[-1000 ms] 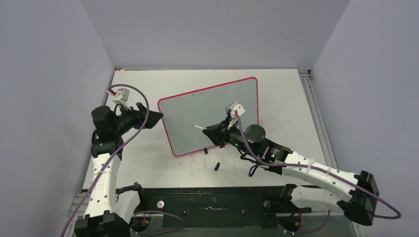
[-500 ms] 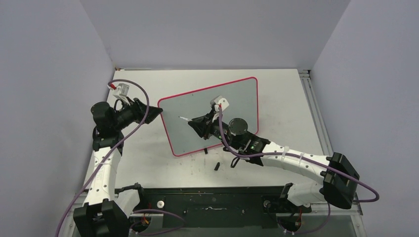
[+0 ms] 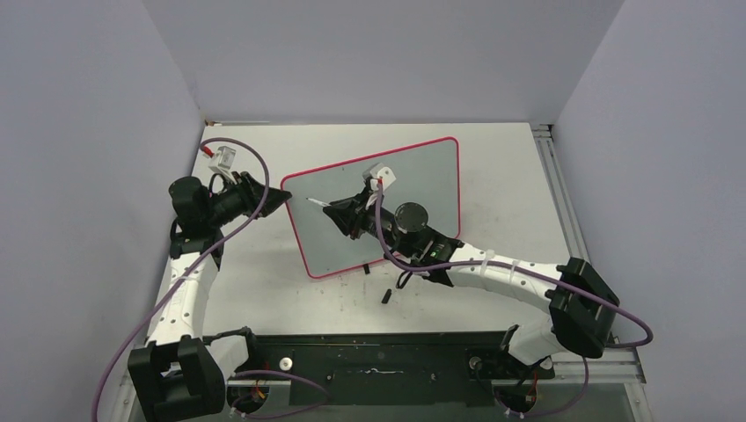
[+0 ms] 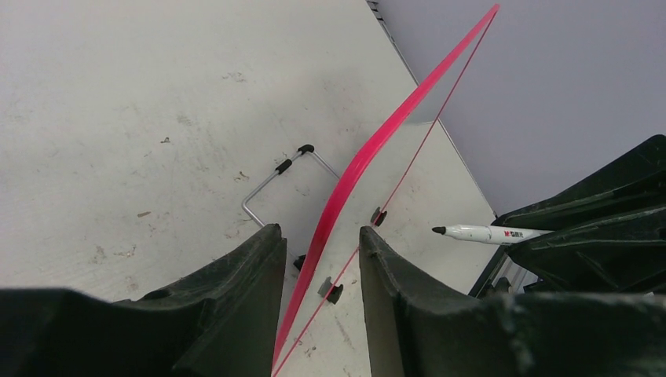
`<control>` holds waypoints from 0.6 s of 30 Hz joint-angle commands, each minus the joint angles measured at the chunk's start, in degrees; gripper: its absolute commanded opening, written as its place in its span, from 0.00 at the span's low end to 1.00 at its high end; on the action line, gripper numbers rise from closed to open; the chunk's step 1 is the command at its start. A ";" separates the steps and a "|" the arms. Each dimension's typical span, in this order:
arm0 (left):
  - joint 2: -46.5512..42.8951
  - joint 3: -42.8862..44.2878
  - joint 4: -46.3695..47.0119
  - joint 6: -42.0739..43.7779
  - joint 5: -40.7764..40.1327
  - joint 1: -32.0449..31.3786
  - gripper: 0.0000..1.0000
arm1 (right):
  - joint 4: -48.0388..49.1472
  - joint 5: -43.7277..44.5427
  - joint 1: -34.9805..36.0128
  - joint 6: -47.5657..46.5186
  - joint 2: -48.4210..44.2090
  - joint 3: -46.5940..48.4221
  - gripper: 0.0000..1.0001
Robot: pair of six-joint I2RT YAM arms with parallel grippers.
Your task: Write a sentence on the whiteboard
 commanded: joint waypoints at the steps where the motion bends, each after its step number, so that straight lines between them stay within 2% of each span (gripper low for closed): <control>1: 0.26 2.06 3.77 -0.17 1.19 -0.32 0.35 | 5.90 -2.28 -0.91 -0.22 1.46 3.61 0.05; 11: 0.47 1.91 3.52 0.44 1.10 -0.64 0.24 | 6.70 -3.46 -1.43 -0.47 4.56 5.70 0.05; 18: 0.35 1.75 3.00 1.23 0.81 -0.81 0.22 | 7.04 -4.01 -1.42 -0.48 6.33 6.72 0.05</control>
